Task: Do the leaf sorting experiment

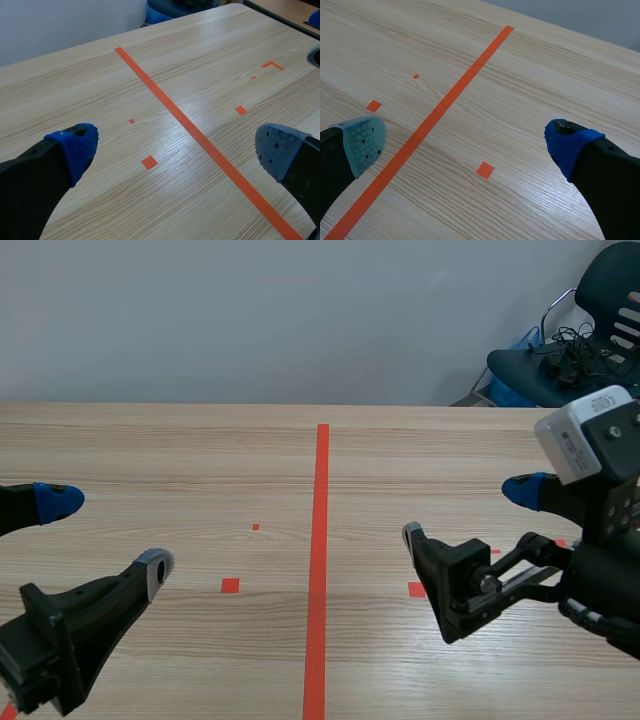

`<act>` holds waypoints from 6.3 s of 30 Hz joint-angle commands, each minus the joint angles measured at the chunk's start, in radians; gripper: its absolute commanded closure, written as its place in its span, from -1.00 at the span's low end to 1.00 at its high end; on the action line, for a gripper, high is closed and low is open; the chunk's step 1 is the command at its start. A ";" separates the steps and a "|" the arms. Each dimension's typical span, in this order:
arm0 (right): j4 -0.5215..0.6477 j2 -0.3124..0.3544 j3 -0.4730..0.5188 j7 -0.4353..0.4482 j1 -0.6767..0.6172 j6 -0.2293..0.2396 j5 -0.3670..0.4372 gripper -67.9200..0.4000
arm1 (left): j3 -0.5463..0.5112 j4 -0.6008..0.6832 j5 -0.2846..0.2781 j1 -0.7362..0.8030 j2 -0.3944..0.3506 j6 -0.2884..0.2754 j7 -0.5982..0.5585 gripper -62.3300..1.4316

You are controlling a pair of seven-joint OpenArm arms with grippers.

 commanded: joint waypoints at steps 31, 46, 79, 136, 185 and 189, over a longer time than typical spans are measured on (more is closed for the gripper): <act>0.101 0.008 0.019 -0.053 -0.032 -0.003 -0.034 -1.00 | -0.004 0.010 -0.009 0.005 0.002 -0.002 -0.013 -1.00; 0.101 0.008 0.019 -0.053 -0.032 -0.003 -0.034 -1.00 | -0.004 0.010 -0.009 0.005 0.002 -0.002 -0.013 -1.00; 0.083 -0.062 -0.010 -0.264 0.089 0.061 -0.034 -1.00 | -0.004 0.010 -0.009 0.005 0.003 -0.002 -0.013 -1.00; -0.649 -0.359 -0.272 0.010 0.513 0.385 -0.319 0.56 | -0.004 0.010 -0.009 0.005 0.003 -0.002 -0.014 -1.00; -0.885 -0.196 0.443 -0.069 0.615 0.330 -0.169 0.80 | -0.004 0.010 -0.009 0.002 0.003 -0.002 -0.014 -1.00; -0.897 -0.196 0.443 -0.058 0.613 0.330 -0.190 0.80 | -0.004 0.010 -0.009 0.002 0.003 -0.002 -0.014 -1.00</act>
